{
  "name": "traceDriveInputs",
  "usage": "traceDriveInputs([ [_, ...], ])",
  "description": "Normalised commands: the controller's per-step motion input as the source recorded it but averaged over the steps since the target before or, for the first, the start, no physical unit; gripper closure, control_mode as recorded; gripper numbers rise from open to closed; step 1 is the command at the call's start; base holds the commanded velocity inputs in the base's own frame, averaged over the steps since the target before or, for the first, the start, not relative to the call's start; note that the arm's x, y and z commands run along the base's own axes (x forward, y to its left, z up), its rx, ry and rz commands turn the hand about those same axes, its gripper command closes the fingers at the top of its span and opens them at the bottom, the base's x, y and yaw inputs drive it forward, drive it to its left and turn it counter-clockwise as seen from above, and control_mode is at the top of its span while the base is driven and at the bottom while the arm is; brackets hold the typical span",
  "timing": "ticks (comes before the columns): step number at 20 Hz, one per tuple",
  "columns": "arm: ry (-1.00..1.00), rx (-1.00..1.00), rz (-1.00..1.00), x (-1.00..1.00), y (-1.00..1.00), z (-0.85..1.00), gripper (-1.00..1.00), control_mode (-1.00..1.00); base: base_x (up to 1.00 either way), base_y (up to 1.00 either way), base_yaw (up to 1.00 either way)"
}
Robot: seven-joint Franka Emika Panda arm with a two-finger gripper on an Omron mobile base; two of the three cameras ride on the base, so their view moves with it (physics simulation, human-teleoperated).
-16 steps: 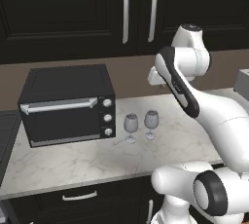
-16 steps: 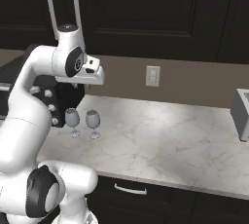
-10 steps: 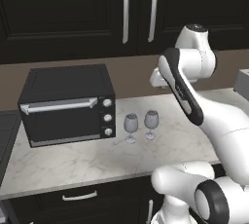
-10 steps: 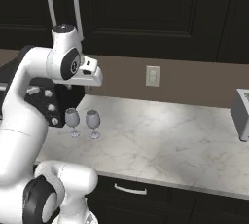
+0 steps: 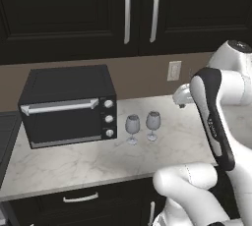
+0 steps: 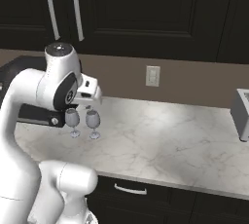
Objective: Retrieve the wine glasses from the counter and place one next to each plate.
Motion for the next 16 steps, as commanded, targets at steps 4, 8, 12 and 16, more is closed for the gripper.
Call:
traceDriveInputs([
  [4,-0.39,0.00,0.19,-0.75,-0.63,0.00,-1.00,-1.00,0.00,0.00,0.00],
  [8,-0.54,0.00,0.34,-0.34,-0.51,-0.03,-1.00,-1.00,0.00,0.00,0.00],
  [12,-0.49,0.01,0.41,0.00,-0.36,-0.26,-1.00,-1.00,0.00,0.00,0.00],
  [16,-0.34,0.08,0.44,0.18,-0.25,-0.39,-1.00,-1.00,0.00,0.00,0.00],
])
